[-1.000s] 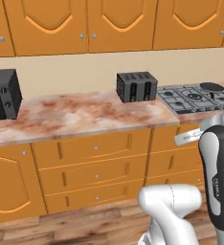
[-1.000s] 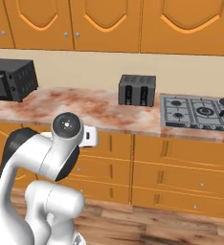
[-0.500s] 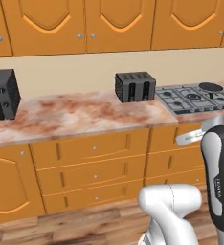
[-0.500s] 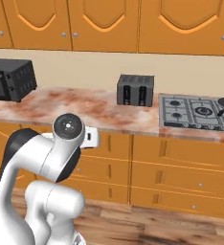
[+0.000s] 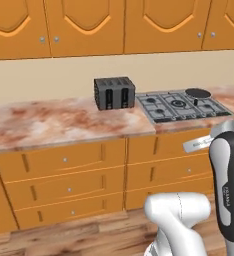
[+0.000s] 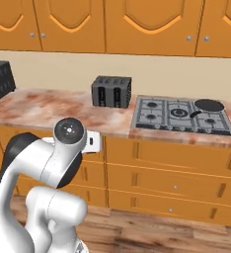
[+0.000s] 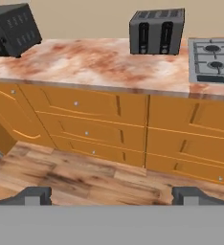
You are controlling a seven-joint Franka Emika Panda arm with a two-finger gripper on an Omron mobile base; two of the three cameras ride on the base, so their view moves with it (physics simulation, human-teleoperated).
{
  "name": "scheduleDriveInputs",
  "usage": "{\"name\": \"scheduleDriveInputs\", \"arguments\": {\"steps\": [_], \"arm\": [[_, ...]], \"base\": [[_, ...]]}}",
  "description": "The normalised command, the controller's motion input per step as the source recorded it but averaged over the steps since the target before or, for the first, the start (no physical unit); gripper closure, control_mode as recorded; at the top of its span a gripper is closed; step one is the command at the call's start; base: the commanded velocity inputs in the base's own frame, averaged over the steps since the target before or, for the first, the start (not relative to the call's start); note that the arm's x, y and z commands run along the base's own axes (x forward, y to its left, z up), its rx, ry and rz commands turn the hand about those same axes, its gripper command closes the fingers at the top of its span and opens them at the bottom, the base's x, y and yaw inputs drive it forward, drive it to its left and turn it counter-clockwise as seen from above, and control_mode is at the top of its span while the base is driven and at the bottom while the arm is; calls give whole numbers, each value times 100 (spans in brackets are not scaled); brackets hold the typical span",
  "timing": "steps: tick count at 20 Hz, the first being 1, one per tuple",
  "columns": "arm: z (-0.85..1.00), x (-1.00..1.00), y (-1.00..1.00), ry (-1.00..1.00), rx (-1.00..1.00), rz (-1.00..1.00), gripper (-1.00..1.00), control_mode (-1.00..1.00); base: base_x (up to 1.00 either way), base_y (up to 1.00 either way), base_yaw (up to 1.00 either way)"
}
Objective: Move the pot and pan from the stove into the sink.
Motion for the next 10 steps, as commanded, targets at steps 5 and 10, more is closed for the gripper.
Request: {"name": "scheduleDriveInputs", "arguments": {"steps": [5, 10], "arm": [[0, 0, 0, 0, 0, 0, -100, 100], [0, 0, 0, 0, 0, 0, -100, 100]], "base": [[20, -86, 0], [20, -84, 0]]}}
